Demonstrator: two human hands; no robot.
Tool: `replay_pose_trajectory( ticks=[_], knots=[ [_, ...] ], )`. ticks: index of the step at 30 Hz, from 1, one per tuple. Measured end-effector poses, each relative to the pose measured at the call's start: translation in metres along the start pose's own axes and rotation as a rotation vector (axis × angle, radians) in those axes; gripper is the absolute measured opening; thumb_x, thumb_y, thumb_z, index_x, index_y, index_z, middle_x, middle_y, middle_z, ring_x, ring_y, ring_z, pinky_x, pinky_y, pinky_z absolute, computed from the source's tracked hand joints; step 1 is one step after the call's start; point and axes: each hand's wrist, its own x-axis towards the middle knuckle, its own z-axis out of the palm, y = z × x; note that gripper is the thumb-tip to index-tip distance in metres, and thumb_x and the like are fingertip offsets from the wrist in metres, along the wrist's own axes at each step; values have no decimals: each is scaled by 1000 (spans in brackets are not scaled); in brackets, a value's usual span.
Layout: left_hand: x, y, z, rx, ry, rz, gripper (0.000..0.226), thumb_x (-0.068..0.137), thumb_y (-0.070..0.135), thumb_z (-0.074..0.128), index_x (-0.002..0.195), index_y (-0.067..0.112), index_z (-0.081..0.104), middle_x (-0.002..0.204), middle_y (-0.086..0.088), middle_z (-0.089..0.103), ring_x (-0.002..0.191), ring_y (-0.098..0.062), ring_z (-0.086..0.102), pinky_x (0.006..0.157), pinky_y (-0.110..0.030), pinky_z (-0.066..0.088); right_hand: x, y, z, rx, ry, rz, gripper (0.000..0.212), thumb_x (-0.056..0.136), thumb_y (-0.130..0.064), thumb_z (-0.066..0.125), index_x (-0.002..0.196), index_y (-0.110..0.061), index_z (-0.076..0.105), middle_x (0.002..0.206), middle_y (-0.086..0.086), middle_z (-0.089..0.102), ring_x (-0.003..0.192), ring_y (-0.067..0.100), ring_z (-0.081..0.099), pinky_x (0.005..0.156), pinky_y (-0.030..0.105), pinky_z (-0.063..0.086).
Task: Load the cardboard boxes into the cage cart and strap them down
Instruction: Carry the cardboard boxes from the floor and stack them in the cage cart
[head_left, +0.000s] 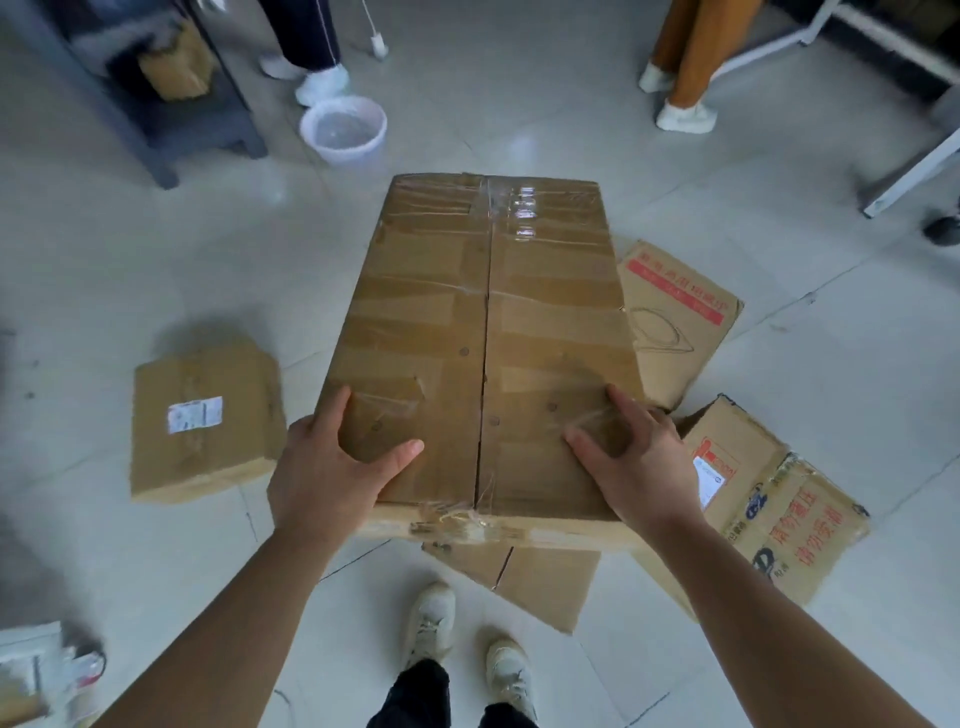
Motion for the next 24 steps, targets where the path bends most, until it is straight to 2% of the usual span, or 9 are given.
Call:
replay_pose_trajectory(
  ticks=[3,8,10,13,16,24],
  knots=[
    [-42,-7,-40,-69,96,-122,100,56,83,60,142,43,25,133,-1,45,115,-24,54,89,-42,46,-18,-37,-27,-14,-56,-132,78,73,-72,54,142,-39,35,141,1,44,125,21,47,97,37,44],
    [-119,-28,-98,-162,247,-289,97,55,85,58,138,49,24,128,0,46,108,-24,55,83,-39,44,-52,-96,-52,-68,-133,-365,76,74,-70,54,141,-40,36,131,3,50,110,21,55,78,28,40],
    [-150,-39,-116,-185,311,-359,95,54,85,57,136,50,25,125,0,47,105,-24,56,78,-36,41,-68,-120,-56,-89,-166,-451,75,73,-70,53,140,-41,36,128,1,51,108,21,55,77,28,38],
    [-195,-57,-141,-202,412,-448,92,55,85,58,135,51,26,124,0,47,103,-24,56,74,-34,40,-96,-155,-55,-67,-260,-557,76,71,-70,53,140,-41,37,131,1,49,112,21,54,85,32,41],
    [-237,-79,-163,-256,502,-533,93,55,83,60,134,49,27,123,-1,48,104,-25,56,79,-37,48,-127,-191,-48,-72,-334,-656,75,73,-66,57,140,-40,38,133,2,48,116,23,51,96,36,40],
    [-353,-139,-211,-268,698,-796,100,52,87,58,139,43,32,127,-2,48,105,-25,58,73,-34,47,-232,-267,-15,-111,-499,-933,74,76,-66,58,141,-39,37,131,1,50,115,22,52,94,34,40]
  ],
)
